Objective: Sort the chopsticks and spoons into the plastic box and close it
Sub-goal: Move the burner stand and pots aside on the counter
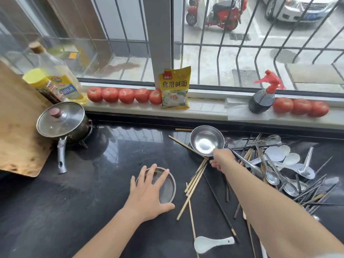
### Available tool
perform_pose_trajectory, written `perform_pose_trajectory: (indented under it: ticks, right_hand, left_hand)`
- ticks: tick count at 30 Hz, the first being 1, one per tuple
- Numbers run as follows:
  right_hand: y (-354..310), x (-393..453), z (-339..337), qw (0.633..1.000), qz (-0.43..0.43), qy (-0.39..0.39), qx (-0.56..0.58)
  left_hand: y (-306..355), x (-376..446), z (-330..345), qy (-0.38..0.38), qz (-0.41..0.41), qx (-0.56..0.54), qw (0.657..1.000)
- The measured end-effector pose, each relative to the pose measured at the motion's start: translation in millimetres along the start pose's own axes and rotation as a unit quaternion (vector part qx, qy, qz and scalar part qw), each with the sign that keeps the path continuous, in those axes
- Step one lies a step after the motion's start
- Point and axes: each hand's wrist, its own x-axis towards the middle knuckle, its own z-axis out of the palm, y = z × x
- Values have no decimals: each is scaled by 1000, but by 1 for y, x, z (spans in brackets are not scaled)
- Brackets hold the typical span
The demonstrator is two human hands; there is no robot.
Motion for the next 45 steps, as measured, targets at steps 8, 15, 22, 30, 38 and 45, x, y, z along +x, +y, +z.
perform_pose_trajectory:
  ticks: [8, 15, 22, 30, 38, 45]
  right_hand:
    - [4, -58, -7, 994, -88, -27, 55]
    - [57, -203, -11, 933, -77, -344, 73]
    - [64, -222, 10, 930, -60, -343, 119]
    - [62, -237, 28, 921, -57, -382, 59]
    - [76, -184, -3, 977, -26, -173, 120]
    - [92, -185, -5, 974, -37, -206, 83]
  left_hand:
    - [5, -6, -17, 39, 31, -61, 997]
    - [38, -54, -56, -63, 127, -805, 576]
    - [45, -76, -70, 129, -8, -781, 611]
    - [27, -72, -86, 293, -110, -678, 665]
    - [-7, -38, -49, 320, -26, -85, 943]
    - [6, -14, -10, 290, -35, -1, 956]
